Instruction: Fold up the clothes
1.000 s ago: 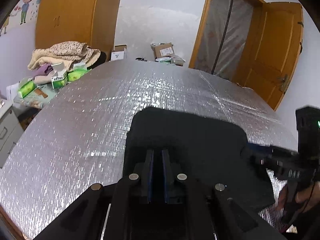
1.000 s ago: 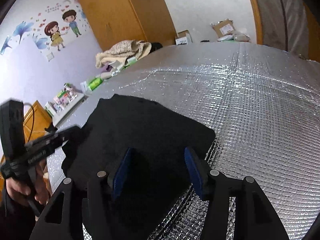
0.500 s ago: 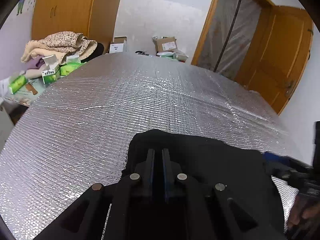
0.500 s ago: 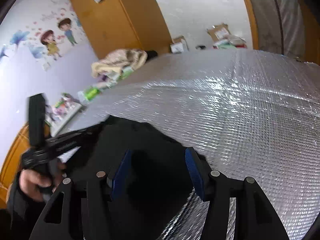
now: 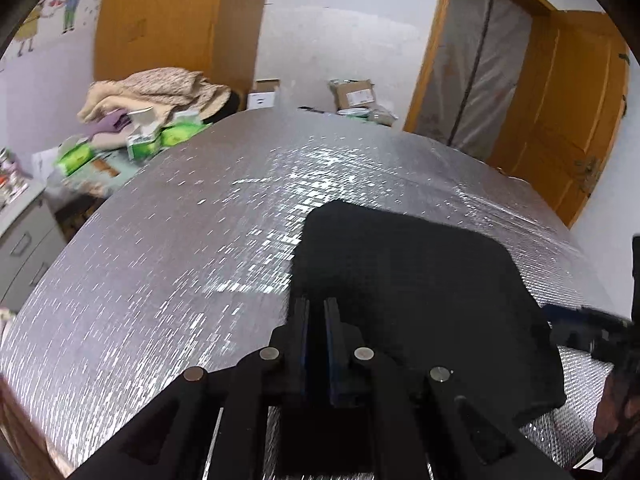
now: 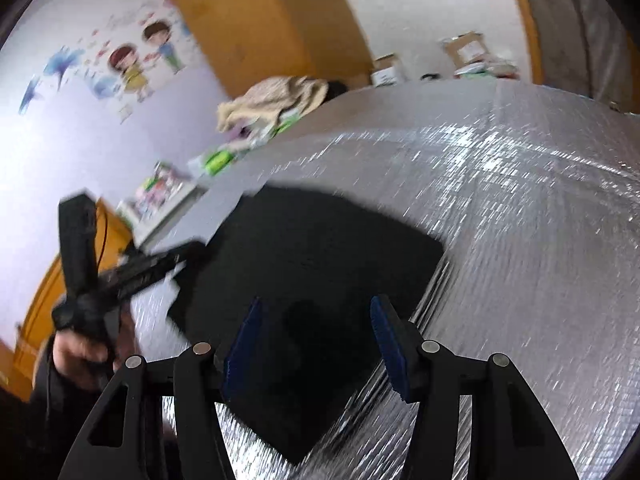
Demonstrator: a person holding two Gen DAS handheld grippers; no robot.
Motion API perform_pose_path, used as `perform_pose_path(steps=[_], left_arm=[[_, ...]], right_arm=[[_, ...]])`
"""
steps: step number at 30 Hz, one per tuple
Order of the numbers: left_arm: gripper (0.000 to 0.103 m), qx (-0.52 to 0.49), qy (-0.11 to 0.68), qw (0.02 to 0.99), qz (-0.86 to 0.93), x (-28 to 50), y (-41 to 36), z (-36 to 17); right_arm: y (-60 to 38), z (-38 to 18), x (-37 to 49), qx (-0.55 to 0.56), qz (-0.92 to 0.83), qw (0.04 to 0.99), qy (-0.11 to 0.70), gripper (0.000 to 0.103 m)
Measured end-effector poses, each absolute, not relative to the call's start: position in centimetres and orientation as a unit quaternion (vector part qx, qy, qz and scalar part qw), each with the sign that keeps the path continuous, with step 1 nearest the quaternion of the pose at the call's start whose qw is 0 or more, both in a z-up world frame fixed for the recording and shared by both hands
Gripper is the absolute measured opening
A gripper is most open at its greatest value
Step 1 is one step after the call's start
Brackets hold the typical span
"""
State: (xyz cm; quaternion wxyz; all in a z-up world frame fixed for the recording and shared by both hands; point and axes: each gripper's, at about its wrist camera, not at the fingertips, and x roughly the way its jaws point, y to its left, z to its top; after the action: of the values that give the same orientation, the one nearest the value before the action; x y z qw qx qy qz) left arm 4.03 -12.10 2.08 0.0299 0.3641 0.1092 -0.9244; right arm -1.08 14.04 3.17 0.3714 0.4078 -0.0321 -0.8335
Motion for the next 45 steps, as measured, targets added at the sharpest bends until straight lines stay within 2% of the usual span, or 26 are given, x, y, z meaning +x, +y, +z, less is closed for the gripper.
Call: perform_pose_path(steps=[4,9,14,22,27,33,41,45], left_arm=[[0.007,0.377,0.104,0.038,-0.920,4.0,-12.0,0.9],[0.007,0.375,0.097,0.042,-0.921,4.4,-11.8,1.3],[0.007,0.372,0.101,0.043,-0.922,5.1,-12.3,1.6],[0.007,0.363,0.128,0.033,-0.923,5.6,-13.9,2.2],[0.007,0.354,0.158,0.013,-0.922,5.8,-15.2,2.5],[0.014,0.344,0.194,-0.011,-0.919,5.9,-16.6,3.0],[0.016,0.385,0.216,-0.042,-0.896,4.6,-15.6,0.7],[0.028,0.393,0.228,-0.036,-0.890,4.8,-16.3,0.4]], right_arm=[[13.2,1.4,-0.3,0.417,-0.831,0.368,-0.005,0.058],[13.5,1.8,-0.2,0.417,-0.833,0.364,-0.015,0.059],[15.3,2.1,-0.3,0.421,-0.832,0.358,-0.052,0.059],[18.0,1.5,-1.5,0.442,-0.811,0.350,-0.155,0.059],[17.9,0.8,-2.1,0.457,-0.798,0.352,-0.173,0.059],[17.5,0.4,-2.5,0.464,-0.793,0.355,-0.175,0.059],[17.4,0.0,-2.8,0.470,-0.787,0.358,-0.179,0.058],[17.1,-0.1,-2.9,0.471,-0.785,0.360,-0.179,0.058]])
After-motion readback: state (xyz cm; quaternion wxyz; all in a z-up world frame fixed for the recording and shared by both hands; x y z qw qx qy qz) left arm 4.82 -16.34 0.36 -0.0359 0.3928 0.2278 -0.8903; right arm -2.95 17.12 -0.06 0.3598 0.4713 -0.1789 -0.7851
